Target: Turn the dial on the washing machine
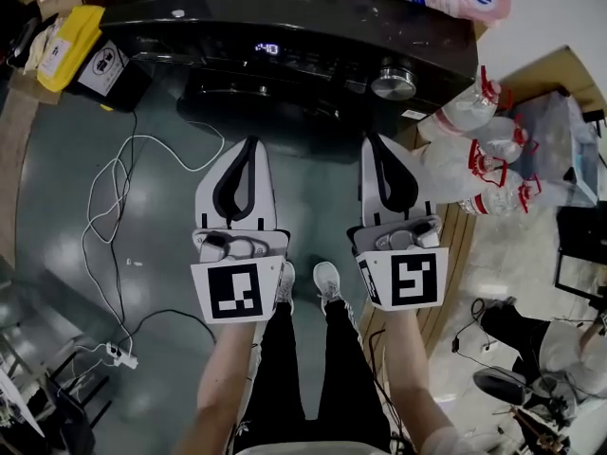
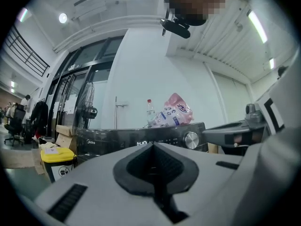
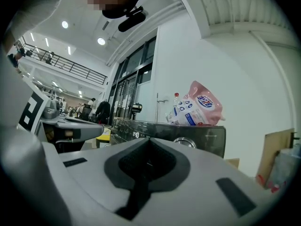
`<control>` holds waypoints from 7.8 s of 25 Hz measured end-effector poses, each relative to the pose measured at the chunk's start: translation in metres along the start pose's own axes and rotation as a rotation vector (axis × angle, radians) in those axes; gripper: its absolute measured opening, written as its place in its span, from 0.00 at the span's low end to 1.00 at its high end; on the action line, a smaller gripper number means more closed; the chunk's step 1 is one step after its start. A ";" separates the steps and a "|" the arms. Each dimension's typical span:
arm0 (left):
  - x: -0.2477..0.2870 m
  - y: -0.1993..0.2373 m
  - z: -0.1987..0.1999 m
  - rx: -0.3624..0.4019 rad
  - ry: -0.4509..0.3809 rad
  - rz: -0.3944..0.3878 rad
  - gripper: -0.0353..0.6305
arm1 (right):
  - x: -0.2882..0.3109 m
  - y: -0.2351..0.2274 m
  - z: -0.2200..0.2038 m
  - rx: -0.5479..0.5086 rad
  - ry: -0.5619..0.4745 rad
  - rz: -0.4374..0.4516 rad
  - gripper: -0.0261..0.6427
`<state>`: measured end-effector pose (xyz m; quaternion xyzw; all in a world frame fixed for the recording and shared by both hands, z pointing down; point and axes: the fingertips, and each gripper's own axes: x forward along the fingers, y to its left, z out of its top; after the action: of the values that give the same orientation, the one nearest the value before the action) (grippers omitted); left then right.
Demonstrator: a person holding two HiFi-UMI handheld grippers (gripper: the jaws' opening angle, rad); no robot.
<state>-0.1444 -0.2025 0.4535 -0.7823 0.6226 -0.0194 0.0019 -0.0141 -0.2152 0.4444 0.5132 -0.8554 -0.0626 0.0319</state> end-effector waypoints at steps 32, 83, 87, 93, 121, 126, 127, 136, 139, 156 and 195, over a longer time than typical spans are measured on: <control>0.121 -0.115 -0.030 0.068 0.039 -0.238 0.05 | -0.026 -0.093 -0.039 0.014 0.050 -0.067 0.04; 0.128 -0.122 0.004 0.102 0.023 -0.205 0.05 | -0.034 -0.108 -0.038 0.004 0.056 -0.060 0.04; 0.129 -0.126 0.011 0.112 0.006 -0.210 0.05 | -0.035 -0.107 -0.040 0.008 0.057 -0.056 0.04; 0.129 -0.128 0.012 0.078 0.020 -0.190 0.05 | -0.037 -0.111 -0.040 0.012 0.058 -0.059 0.04; 0.132 -0.144 0.021 0.118 -0.010 -0.232 0.05 | -0.046 -0.120 -0.050 0.038 0.074 -0.099 0.04; 0.132 -0.144 0.021 0.082 -0.012 -0.233 0.05 | -0.047 -0.121 -0.053 0.078 0.072 -0.109 0.04; 0.132 -0.145 0.022 0.078 -0.011 -0.233 0.05 | -0.047 -0.121 -0.053 0.084 0.071 -0.111 0.04; 0.132 -0.167 0.014 0.121 0.019 -0.301 0.05 | -0.041 -0.121 -0.048 0.086 0.060 -0.111 0.04; 0.130 -0.161 0.002 0.067 0.034 -0.271 0.05 | -0.042 -0.121 -0.046 0.080 0.058 -0.108 0.04; 0.117 -0.162 0.026 0.091 0.027 -0.271 0.05 | -0.055 -0.128 -0.021 0.049 0.046 -0.118 0.04; -0.177 0.005 0.232 0.080 -0.037 0.187 0.05 | -0.134 0.045 0.226 -0.004 -0.008 0.180 0.04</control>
<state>-0.1812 -0.0357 0.2167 -0.7202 0.6916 -0.0294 0.0465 -0.0173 -0.0591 0.2287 0.4337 -0.8981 -0.0634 0.0351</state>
